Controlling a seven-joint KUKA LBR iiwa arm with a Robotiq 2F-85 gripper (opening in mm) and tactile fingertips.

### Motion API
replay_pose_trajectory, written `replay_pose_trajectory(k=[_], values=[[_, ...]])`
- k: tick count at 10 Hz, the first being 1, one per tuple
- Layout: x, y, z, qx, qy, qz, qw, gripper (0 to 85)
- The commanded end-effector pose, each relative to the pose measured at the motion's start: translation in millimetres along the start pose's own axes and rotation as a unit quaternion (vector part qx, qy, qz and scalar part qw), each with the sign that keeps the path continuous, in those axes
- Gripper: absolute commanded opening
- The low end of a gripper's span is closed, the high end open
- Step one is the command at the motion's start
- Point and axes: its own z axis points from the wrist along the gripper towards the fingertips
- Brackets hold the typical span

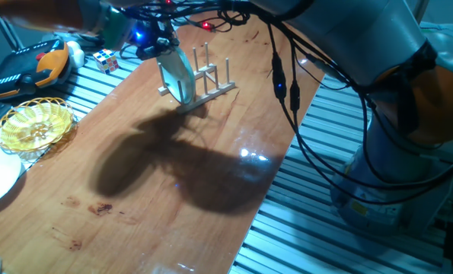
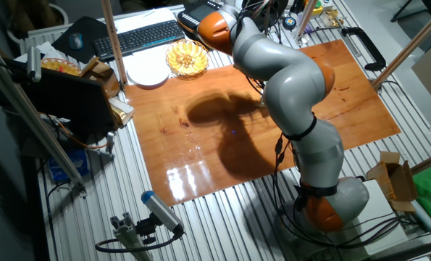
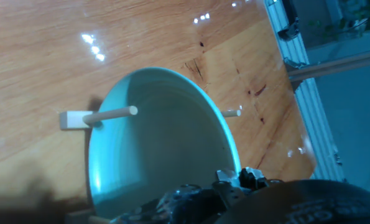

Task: Take the dish off the dish rack

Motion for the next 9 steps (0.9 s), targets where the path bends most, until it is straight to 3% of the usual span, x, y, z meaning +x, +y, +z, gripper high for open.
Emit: replay_pose_trajectory(k=[1, 3, 9], values=[[0.2, -0.2, 0.2, 0.001, 0.0, -0.001, 1.0, 13.7], [0.8, -0.3, -0.9, 0.008, -0.001, -0.005, 1.0, 1.0], [0.6, -0.7, -10.0, 0.056, -0.012, -0.019, 0.998, 0.7]])
